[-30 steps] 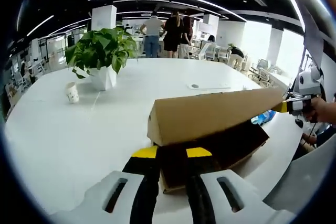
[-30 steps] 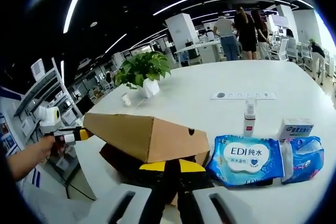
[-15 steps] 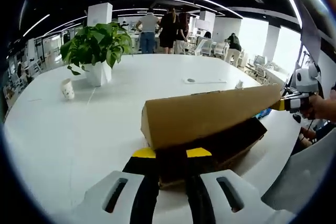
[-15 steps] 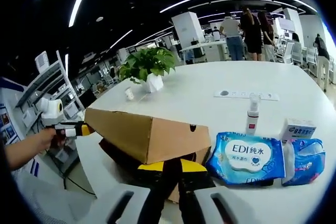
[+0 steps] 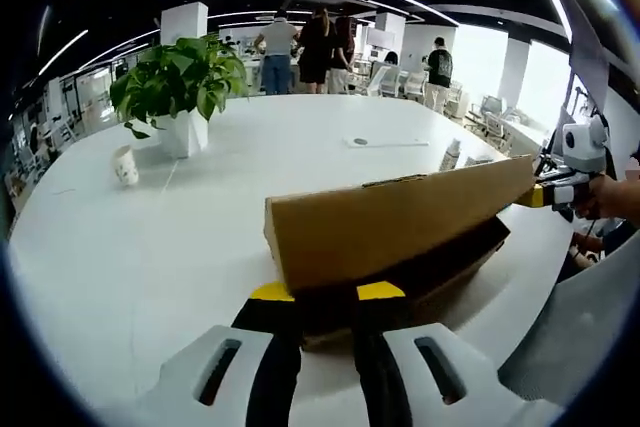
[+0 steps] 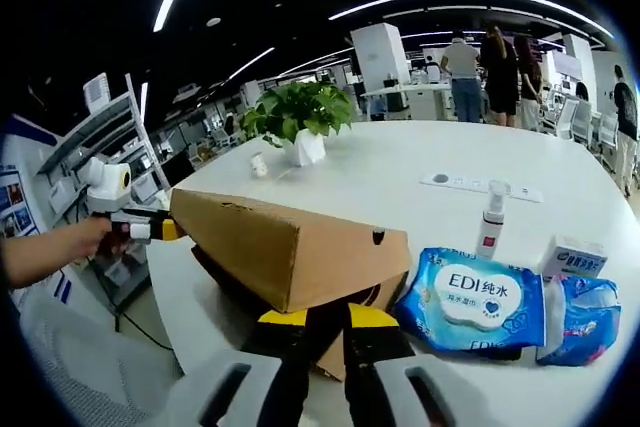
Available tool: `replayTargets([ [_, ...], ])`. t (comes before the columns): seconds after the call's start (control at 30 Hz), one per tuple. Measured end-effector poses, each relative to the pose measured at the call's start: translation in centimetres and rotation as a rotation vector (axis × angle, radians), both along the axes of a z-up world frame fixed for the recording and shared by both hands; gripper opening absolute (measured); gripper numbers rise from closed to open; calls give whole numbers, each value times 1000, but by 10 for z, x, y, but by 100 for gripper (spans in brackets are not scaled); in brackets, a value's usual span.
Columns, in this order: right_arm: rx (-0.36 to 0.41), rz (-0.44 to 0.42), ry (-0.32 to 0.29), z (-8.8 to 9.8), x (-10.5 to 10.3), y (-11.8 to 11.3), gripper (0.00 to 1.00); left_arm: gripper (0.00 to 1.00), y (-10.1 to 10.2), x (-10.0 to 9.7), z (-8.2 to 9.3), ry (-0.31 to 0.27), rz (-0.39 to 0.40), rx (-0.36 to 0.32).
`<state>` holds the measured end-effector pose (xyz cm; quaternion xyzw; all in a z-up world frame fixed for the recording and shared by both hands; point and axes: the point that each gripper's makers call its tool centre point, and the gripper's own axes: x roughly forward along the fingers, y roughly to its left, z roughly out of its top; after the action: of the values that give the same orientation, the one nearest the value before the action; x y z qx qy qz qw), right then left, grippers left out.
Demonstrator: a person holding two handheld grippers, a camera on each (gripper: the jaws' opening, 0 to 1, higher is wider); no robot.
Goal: Operate the shoe box by opening the lid, removing the specified soft item, and placing it in the target area until the item is outside and the box remains undamaged.
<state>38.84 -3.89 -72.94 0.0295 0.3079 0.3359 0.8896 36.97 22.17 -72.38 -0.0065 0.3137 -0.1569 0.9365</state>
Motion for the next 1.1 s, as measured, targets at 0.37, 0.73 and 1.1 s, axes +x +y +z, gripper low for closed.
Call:
replayTargets([
  [0.37, -71, 91, -76, -4, -9, 4, 17, 21, 0, -7, -12, 20, -41, 64],
  [0.73, -90, 133, -110, -9, -12, 9, 22, 27, -2, -12, -22, 27, -84, 117],
  [1.1, -132, 168, -123, -19, -19, 14, 28, 33, -4, -17, -34, 38, -116, 157],
])
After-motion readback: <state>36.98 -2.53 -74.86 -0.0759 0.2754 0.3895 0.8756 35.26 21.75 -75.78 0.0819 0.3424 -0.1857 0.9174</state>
